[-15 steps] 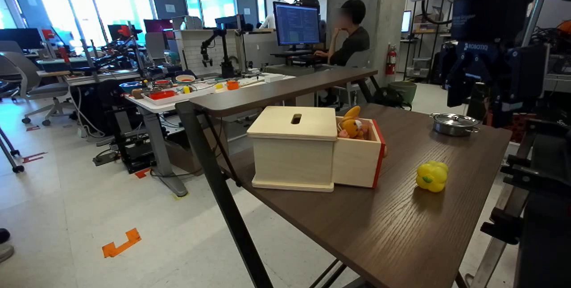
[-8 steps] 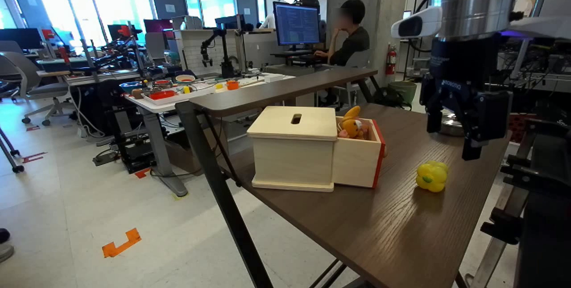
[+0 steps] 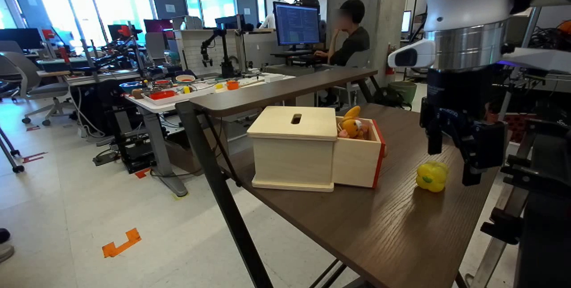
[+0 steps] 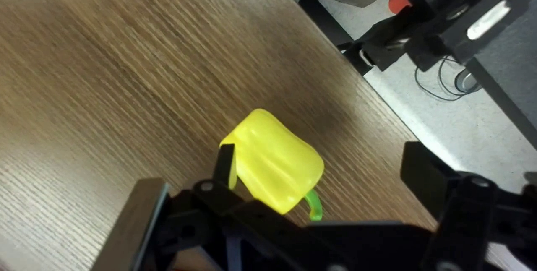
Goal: Move some objects on the right to the left and the objects on the left to the right
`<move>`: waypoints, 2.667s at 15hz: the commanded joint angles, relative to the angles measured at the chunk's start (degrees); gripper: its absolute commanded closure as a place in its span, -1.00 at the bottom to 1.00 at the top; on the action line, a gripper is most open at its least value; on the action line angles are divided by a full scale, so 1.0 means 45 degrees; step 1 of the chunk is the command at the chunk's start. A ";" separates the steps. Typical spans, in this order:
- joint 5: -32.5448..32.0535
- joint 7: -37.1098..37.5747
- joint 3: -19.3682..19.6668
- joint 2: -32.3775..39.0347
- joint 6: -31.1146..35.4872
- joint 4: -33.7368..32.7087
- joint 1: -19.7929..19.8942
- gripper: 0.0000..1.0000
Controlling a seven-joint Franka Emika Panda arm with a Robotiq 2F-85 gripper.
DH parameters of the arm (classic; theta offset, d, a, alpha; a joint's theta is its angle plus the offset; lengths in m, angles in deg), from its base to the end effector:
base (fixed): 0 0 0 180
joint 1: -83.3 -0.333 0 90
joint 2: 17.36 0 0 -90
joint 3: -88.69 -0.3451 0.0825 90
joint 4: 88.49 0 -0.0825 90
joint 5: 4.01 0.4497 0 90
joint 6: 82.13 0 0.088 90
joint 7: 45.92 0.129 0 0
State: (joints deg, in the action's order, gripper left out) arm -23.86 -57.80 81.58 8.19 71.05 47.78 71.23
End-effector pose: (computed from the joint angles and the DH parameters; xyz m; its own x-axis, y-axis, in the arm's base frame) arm 0.4763 0.1815 0.0684 0.6500 0.7438 -0.1560 0.7553 -0.6549 0.0250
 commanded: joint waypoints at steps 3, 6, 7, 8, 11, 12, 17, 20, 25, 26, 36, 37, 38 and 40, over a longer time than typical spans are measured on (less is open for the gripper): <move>-0.0487 0.0797 0.0507 0.0687 0.0762 -0.0459 -0.0543 -1.00; -0.0656 0.1123 0.0826 0.0837 0.0951 -0.0624 -0.0833 -1.00; -0.0748 0.1247 0.0927 0.0913 0.0961 -0.0701 -0.0926 -1.00; -0.0826 0.1319 0.0981 0.0999 0.0973 -0.0766 -0.0986 -1.00; -0.0876 0.1339 0.1058 0.1178 0.0953 -0.0892 -0.1065 -0.31; -0.0825 0.1308 0.1034 0.1223 0.0950 -0.0920 -0.1026 -0.16; -0.0757 0.1254 0.1036 0.1302 0.0904 -0.0979 -0.0962 0.44; -0.0649 0.1116 0.0972 0.1111 0.0862 -0.0870 -0.0804 0.44; 0.0272 -0.0271 0.0205 -0.0143 0.0792 -0.0138 0.0732 0.44; 0.0597 -0.0754 -0.0013 -0.0431 0.0715 -0.0037 0.1195 0.44; 0.3248 -0.3567 -0.0132 0.0297 -0.1446 -0.2883 0.3968 0.44; 0.3243 -0.3477 -0.0067 0.0518 -0.1815 -0.3360 0.3954 0.44; 0.3227 -0.3440 -0.0035 0.0900 -0.2075 -0.3905 0.3962 0.44; 0.3186 -0.3325 0.0041 0.1512 -0.2587 -0.4847 0.3927 0.44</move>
State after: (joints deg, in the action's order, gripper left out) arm -11.09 -72.33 81.48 10.02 63.61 33.38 89.10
